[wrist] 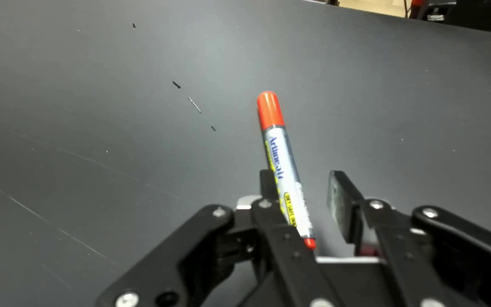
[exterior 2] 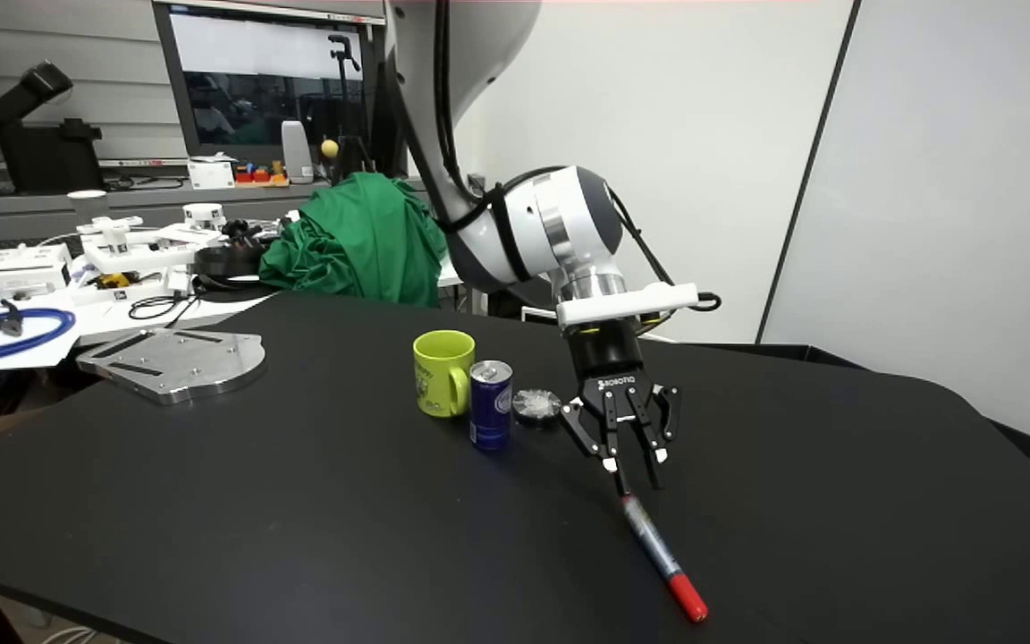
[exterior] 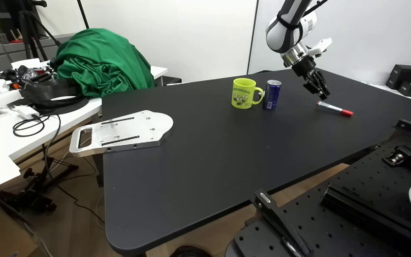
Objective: Remove the marker from the mug cup and place it on the table
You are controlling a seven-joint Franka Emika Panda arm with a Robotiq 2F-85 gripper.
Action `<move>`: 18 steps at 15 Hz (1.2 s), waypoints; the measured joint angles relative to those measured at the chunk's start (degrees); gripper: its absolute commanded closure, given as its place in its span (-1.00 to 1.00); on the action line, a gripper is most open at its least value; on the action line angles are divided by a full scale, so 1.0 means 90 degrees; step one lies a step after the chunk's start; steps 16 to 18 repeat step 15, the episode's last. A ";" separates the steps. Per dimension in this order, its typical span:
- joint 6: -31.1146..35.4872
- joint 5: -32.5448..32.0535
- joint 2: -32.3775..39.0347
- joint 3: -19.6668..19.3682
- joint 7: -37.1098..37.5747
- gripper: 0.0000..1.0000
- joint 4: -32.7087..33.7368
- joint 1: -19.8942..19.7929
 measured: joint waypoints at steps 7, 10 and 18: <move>0.0000 0.1482 -0.0771 0.0466 -0.0918 -1.00 0.0565 -0.0343; 0.0234 0.1794 -0.1587 0.0597 -0.1292 -1.00 0.0575 -0.0416; 0.0482 0.2076 -0.2681 0.0674 -0.1749 -1.00 0.0405 -0.0437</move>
